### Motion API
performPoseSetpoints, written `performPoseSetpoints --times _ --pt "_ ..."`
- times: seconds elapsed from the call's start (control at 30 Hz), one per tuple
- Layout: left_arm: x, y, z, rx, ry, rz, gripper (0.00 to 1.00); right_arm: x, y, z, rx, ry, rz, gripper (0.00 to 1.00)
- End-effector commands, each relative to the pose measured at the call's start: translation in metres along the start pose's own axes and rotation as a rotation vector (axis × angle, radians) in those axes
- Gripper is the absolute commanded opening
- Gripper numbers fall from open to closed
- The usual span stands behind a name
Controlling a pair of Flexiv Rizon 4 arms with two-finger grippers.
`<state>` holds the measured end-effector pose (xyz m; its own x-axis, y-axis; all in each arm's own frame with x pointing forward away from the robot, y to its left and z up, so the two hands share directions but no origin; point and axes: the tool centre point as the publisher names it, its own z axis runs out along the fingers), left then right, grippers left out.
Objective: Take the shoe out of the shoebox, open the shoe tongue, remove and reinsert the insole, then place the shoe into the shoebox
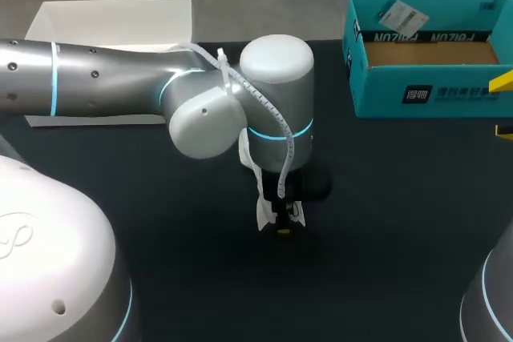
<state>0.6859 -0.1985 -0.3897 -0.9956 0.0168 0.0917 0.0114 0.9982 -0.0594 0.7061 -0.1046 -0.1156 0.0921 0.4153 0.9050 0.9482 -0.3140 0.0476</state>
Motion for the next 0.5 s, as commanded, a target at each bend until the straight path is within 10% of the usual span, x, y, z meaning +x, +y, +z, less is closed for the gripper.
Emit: performPoseSetpoints --times 0.03,0.5 --pt "0.008 0.008 -0.031 0.006 0.019 0.019 0.0 0.0 -0.002 0.0 -0.003 -0.003 0.001 1.0" --pt "0.032 0.003 -0.143 0.059 0.082 0.155 0.0 0.0 -0.002 0.0 -0.003 -0.003 0.001 1.0"
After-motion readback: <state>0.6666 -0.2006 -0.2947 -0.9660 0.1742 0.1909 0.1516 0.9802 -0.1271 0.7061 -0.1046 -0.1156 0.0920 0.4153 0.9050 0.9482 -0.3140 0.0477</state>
